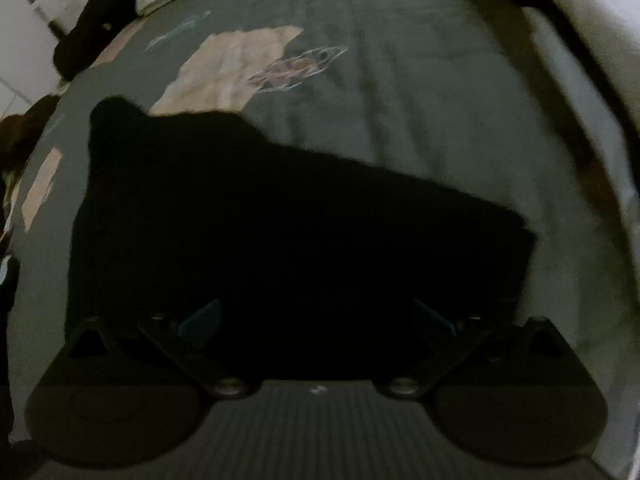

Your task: Fold clothes

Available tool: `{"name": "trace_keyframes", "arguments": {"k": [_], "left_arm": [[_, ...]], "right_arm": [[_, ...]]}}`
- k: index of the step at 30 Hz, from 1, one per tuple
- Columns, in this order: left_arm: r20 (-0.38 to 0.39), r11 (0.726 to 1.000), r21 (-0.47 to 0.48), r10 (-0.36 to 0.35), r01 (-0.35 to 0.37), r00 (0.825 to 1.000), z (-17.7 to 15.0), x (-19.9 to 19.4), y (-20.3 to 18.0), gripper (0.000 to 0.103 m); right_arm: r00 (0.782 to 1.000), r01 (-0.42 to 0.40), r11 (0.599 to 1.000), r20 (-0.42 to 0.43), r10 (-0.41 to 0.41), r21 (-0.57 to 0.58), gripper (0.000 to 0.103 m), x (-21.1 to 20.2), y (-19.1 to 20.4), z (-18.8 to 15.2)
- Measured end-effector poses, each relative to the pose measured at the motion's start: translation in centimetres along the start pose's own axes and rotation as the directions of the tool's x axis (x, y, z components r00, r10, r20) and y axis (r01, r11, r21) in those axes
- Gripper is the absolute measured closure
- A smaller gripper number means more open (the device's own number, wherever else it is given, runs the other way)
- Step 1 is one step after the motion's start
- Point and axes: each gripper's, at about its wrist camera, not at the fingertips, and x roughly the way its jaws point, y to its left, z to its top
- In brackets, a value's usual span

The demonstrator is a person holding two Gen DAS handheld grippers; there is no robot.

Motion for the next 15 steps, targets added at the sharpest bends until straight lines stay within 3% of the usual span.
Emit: {"name": "trace_keyframes", "arguments": {"k": [2, 4, 7, 10, 15], "left_arm": [[0.036, 1.000, 0.020, 0.002, -0.003, 0.999, -0.1, -1.9, 0.0, 0.001], [0.053, 1.000, -0.002, 0.022, -0.022, 0.998, -0.1, -2.3, 0.8, 0.000], [-0.040, 0.994, -0.039, 0.101, -0.103, 0.994, 0.3, 0.8, 3.0, 0.001], [-0.039, 0.992, -0.002, 0.128, -0.129, 0.991, -0.1, 2.6, 3.2, 0.001], [0.057, 0.996, -0.030, 0.082, -0.080, 0.995, 0.0, -0.4, 1.9, 0.000]], "right_arm": [[0.999, 0.048, 0.999, -0.008, -0.048, -0.006, 0.002, -0.7, -0.6, 0.1], [0.999, 0.043, 0.999, -0.023, -0.043, 0.005, 0.002, -1.1, -1.1, 0.1], [0.990, 0.139, 0.990, -0.034, -0.140, -0.030, 0.002, -1.1, -0.7, 0.2], [0.977, 0.210, 0.977, -0.027, -0.211, -0.028, 0.002, -2.1, -1.1, 0.0], [0.989, 0.102, 0.995, 0.112, -0.099, -0.019, 0.002, -6.3, 1.3, -0.2]]}}
